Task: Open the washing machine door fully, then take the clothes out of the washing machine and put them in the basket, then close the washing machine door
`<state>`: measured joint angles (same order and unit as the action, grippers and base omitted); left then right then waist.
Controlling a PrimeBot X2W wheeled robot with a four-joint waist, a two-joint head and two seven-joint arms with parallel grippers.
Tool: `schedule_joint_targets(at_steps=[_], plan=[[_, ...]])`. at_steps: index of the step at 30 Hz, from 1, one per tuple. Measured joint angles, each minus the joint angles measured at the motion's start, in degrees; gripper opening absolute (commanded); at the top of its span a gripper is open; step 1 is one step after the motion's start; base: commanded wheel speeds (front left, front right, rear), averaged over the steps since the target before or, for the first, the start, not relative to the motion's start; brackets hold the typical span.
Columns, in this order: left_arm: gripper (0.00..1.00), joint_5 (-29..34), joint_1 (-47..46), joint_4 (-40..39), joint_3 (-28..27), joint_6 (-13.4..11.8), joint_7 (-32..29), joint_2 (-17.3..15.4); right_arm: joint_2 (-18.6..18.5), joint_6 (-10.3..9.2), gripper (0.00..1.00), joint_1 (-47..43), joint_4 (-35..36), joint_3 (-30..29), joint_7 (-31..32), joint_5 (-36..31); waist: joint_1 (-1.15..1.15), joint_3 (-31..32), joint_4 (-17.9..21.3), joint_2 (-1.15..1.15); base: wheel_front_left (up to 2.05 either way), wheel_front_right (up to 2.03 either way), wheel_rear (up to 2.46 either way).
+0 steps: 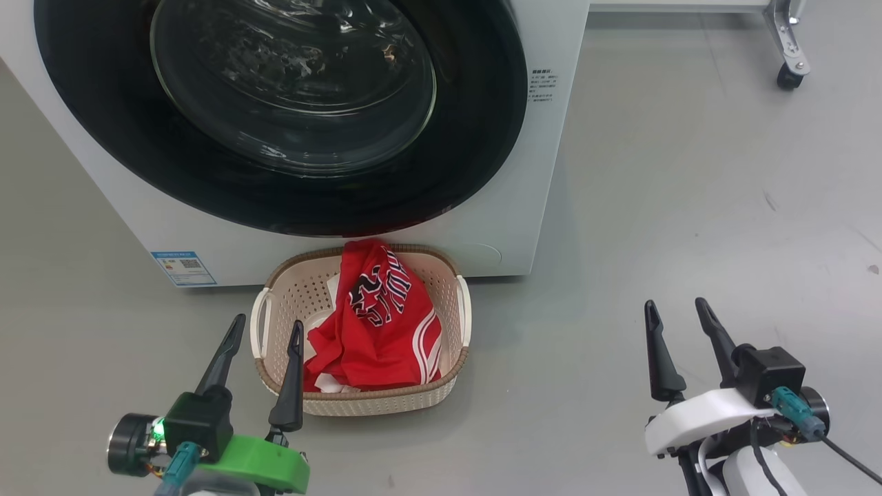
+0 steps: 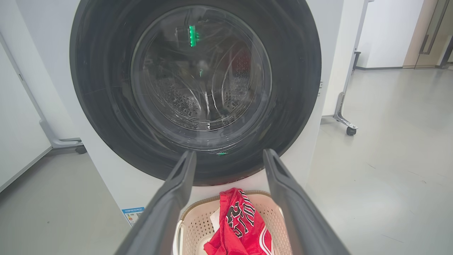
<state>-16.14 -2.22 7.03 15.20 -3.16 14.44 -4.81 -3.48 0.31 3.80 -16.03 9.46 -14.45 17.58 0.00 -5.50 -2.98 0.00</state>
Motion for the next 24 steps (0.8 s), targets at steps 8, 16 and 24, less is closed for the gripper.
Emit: schedule_joint_targets(at_steps=[8, 16, 24], plan=[[1.00, -0.01, 0.92, -0.27, 0.14, 0.00, -0.01, -0.31, 0.22, -0.48, 1.00, -2.94, 2.76, 1.16, 0.00, 0.00, 0.00, 1.04, 0.38, 0.00, 0.00, 0.00, 0.00], [1.00, -0.07, 1.36, -0.48, 0.16, 0.00, -0.10, -0.52, 0.27, -1.13, 1.00, -4.74, 4.88, 1.45, 0.00, 0.00, 0.00, 1.39, 0.65, 0.00, 0.00, 0.00, 0.00], [1.00, -0.32, 1.66, -0.75, 0.16, 0.00, -0.26, -0.58, 0.32, -2.05, 1.00, -5.83, 6.57, 1.71, 0.00, 0.00, 0.00, 1.49, 0.84, 0.00, 0.00, 0.00, 0.00]])
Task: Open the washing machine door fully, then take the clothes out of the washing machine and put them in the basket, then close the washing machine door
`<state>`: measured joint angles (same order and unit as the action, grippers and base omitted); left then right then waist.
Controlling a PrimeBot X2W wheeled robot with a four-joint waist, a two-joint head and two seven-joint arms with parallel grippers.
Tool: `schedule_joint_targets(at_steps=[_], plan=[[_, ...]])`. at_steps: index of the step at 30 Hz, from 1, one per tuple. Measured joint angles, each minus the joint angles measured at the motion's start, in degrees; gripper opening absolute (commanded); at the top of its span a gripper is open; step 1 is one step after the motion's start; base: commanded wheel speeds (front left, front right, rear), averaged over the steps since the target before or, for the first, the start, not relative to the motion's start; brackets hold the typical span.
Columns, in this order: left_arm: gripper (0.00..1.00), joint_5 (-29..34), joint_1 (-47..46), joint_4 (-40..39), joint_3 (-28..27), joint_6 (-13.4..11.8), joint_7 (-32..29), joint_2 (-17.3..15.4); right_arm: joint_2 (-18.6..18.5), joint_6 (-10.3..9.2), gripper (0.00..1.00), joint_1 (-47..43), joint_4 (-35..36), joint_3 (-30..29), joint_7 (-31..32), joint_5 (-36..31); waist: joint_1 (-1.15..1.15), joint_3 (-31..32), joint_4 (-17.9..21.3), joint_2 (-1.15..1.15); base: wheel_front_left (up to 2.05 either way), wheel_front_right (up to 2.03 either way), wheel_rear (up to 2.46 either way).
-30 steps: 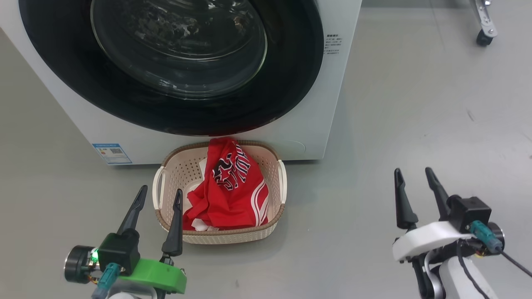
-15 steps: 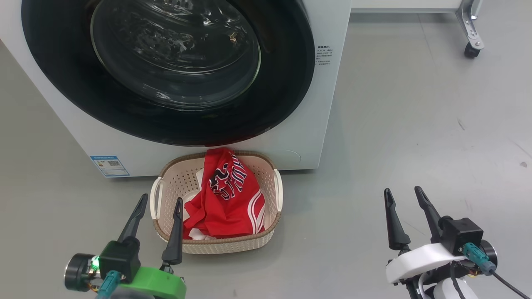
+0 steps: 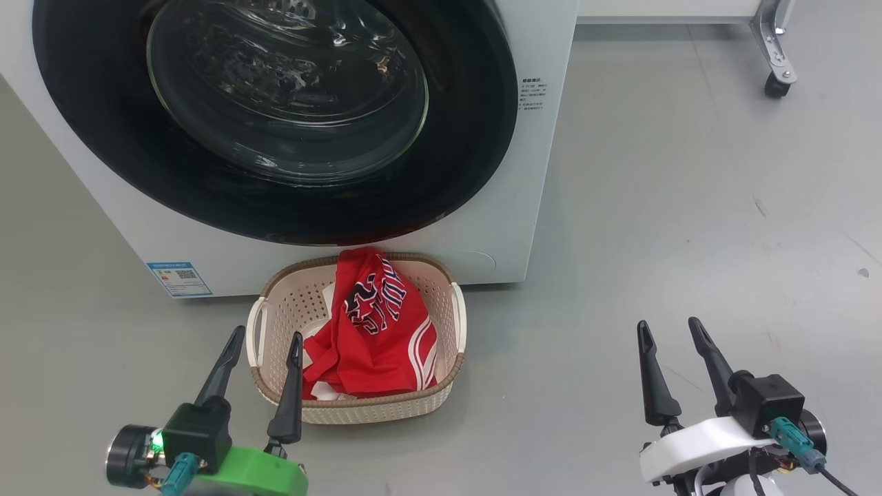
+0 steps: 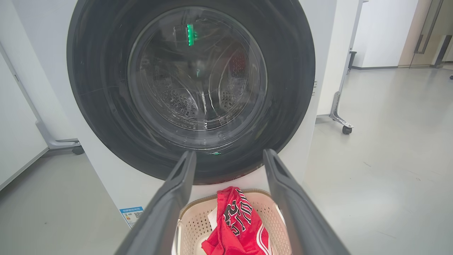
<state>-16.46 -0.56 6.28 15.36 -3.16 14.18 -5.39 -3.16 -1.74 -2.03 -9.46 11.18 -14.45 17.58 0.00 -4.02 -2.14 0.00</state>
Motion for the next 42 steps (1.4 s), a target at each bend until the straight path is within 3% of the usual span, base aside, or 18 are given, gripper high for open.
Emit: schedule_joint_targets(at_steps=[30, 31, 42], plan=[[1.00, 0.00, 0.51, -1.22, 0.11, 0.00, -0.57, -0.43, -0.01, -1.37, 1.00, -2.18, 3.82, -0.30, 0.59, 0.00, 0.00, -0.69, -0.45, 0.00, 0.00, 0.00, 0.00], [0.00, 0.00, 0.52, -0.91, 0.13, 0.00, -0.56, -0.37, 0.02, -1.36, 0.00, -2.22, 3.52, -0.26, 0.59, 0.00, 0.00, -0.69, -0.47, 0.00, 0.00, 0.00, 0.00], [0.00, -3.18, 2.20, 1.19, 0.63, 0.48, -0.56, 0.43, 0.44, -0.85, 0.00, -3.67, 1.71, 0.19, 0.59, 3.00, 0.00, -0.49, -0.33, 0.00, 0.00, 0.00, 0.00]])
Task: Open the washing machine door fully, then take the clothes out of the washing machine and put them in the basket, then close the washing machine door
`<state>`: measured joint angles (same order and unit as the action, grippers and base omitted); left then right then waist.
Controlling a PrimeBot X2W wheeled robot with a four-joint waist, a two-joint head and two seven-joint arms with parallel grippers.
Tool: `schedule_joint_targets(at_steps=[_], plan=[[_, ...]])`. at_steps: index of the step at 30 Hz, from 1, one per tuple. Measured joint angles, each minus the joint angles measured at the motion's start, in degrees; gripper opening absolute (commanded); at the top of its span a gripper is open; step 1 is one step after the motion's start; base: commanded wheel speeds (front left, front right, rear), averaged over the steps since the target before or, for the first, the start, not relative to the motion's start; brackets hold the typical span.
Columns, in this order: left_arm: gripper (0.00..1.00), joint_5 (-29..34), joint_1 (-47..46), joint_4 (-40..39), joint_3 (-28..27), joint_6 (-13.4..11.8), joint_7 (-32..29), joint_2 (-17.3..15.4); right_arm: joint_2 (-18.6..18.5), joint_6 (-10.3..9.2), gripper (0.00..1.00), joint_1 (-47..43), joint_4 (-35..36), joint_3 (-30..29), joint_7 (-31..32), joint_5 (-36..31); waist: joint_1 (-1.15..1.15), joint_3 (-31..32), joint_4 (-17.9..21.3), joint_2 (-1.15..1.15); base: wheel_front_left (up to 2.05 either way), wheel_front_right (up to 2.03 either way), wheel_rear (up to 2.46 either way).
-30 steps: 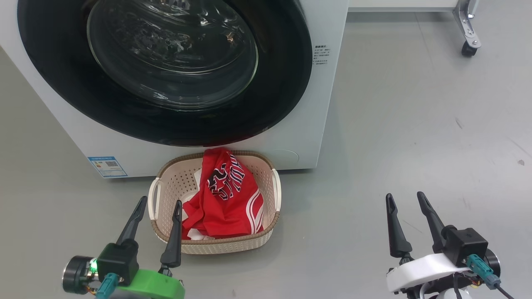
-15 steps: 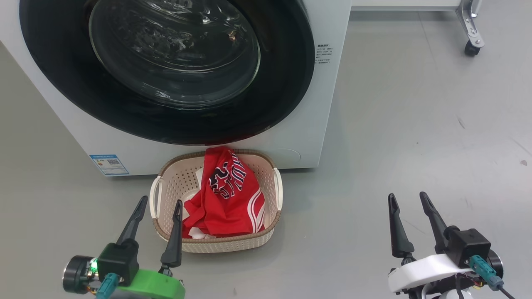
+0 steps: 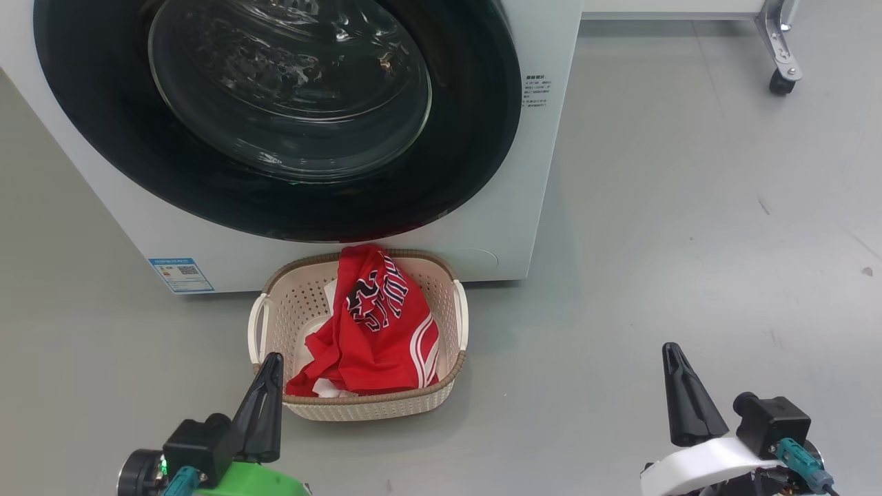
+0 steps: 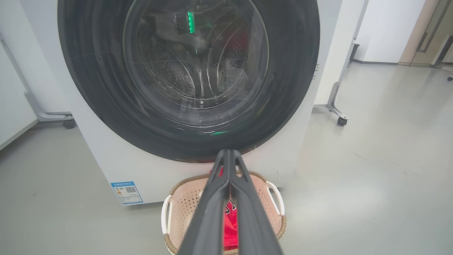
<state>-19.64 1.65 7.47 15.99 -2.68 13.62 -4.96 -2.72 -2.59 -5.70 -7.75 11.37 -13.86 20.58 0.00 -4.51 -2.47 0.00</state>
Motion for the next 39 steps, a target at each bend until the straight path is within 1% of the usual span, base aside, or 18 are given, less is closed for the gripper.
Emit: schedule_joint_targets(at_steps=[3, 10, 11, 12, 21, 22, 23, 28, 30, 39], plan=[[0.00, -1.99, 0.16, -0.26, -0.09, 0.30, -0.01, 0.03, 0.01, 0.18, 0.00, -0.44, 0.26, 0.00, 0.01, 2.18, 0.00, 0.19, 0.11, 0.00, 0.00, 0.00, 0.00], [0.00, -8.94, 0.16, -0.52, -1.26, 0.96, -1.30, 0.14, 0.10, 0.96, 0.00, -0.49, 0.59, -1.12, 1.16, 9.06, 0.00, 0.48, 0.29, 0.00, 0.00, 0.00, 0.00], [0.00, -8.94, 0.16, -0.52, -1.26, 0.96, -1.30, 0.14, 0.10, 0.96, 0.00, -0.49, 0.59, -1.12, 1.16, 9.06, 0.00, 0.48, 0.29, 0.00, 0.00, 0.00, 0.00], [0.00, -10.78, 0.16, -0.51, -1.69, 0.99, -1.72, 0.21, 0.10, 0.96, 0.00, -0.47, 0.59, -1.61, 1.49, 10.59, 0.00, 0.56, 0.34, 0.00, 0.00, 0.00, 0.00], [0.00, -17.64, 0.14, -0.29, -3.34, 1.48, -3.22, 0.36, -0.01, 1.13, 0.00, -0.22, 0.53, -3.01, 3.08, 17.48, 0.00, 0.93, 0.56, 0.00, 0.00, 0.00, 0.00], [0.00, -17.64, 0.14, -0.29, -3.34, 1.48, -3.22, 0.36, -0.01, 1.13, 0.00, -0.22, 0.53, -3.01, 3.08, 17.48, 0.00, 0.93, 0.56, 0.00, 0.00, 0.00, 0.00], [0.00, -18.35, 0.14, -0.22, -3.52, 1.54, -3.55, 0.36, -0.09, 1.46, 0.00, -0.18, 0.49, -3.16, 3.32, 18.33, 0.00, 0.97, 0.59, 0.00, 0.00, 0.00, 0.00], [0.00, -22.17, 0.12, 0.09, -4.44, 1.99, -4.37, 0.33, -0.40, 1.55, 0.00, 0.24, 0.23, -3.82, 4.05, 22.19, 0.00, 1.18, 0.71, 0.00, 0.00, 0.00, 0.00], [0.00, -23.50, 0.10, 0.24, -4.74, 2.05, -4.66, 0.32, -0.58, 1.99, 0.00, 0.60, 0.16, -4.10, 4.52, 23.66, 0.00, 1.26, 0.76, 0.00, 0.00, 0.00, 0.00], [0.00, -30.44, 0.01, 1.08, -6.21, 2.97, -6.47, 0.23, -0.90, 2.54, 0.00, 1.33, -0.58, -5.35, 6.04, 30.64, 0.00, 1.65, 0.99, 0.00, 0.00, 0.00, 0.00]])
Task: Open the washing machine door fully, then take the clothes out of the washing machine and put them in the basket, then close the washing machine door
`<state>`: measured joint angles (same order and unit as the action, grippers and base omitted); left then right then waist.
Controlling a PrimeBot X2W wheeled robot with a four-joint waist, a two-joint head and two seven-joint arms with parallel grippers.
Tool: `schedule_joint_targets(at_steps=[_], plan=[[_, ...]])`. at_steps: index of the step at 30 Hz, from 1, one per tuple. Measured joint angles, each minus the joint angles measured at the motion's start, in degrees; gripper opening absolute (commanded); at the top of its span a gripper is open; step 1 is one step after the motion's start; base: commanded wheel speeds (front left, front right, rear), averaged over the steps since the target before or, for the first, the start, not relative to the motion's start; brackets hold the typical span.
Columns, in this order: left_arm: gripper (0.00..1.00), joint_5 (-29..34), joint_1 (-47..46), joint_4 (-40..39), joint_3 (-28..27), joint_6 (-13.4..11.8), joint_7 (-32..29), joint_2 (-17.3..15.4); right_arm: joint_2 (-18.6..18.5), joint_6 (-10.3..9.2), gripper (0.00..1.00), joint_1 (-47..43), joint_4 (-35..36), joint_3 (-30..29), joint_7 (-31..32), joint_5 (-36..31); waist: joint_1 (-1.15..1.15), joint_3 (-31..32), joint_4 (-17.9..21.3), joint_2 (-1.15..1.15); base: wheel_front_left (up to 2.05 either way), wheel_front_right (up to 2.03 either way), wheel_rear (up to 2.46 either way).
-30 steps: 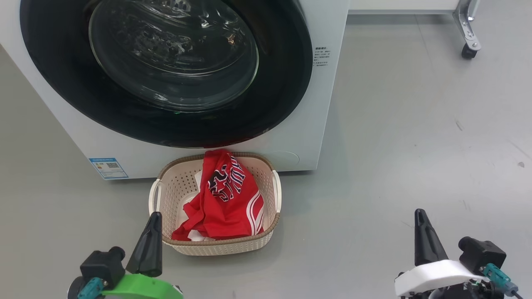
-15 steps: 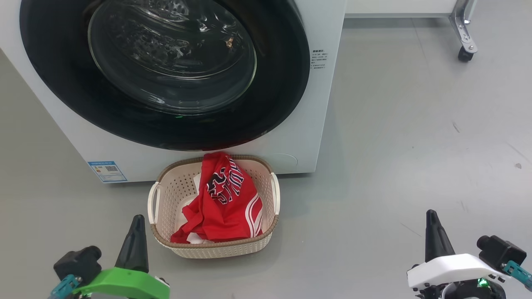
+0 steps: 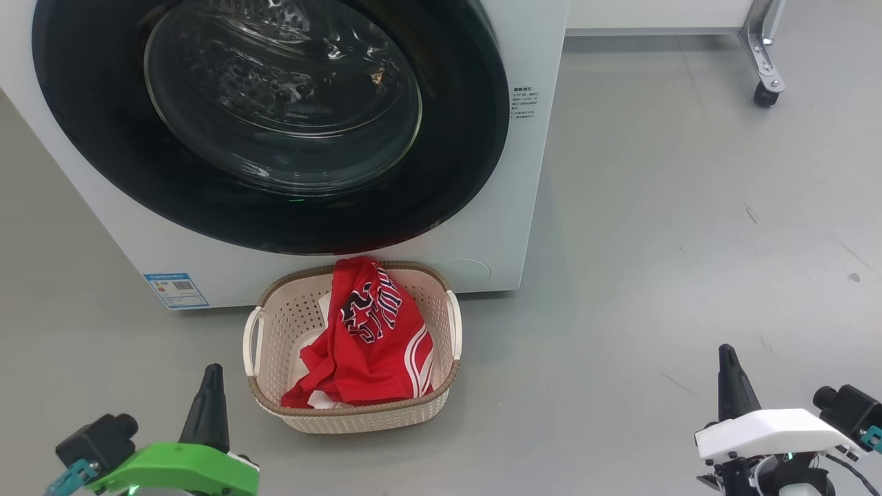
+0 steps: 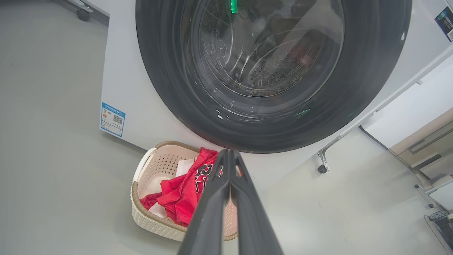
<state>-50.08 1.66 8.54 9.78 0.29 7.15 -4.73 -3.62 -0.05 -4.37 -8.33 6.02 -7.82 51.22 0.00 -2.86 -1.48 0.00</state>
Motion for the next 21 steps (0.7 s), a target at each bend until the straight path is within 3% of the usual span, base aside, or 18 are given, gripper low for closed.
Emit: schedule_joint_targets(at_steps=[21], plan=[[0.00, -17.03, -1.15, 2.13, -3.36, 2.10, -3.58, -0.22, -0.92, 2.44, 0.00, 2.30, -2.14, -2.83, 3.56, 16.82, 0.00, 0.97, 0.55, 0.00, 0.00, 0.00, 0.00]])
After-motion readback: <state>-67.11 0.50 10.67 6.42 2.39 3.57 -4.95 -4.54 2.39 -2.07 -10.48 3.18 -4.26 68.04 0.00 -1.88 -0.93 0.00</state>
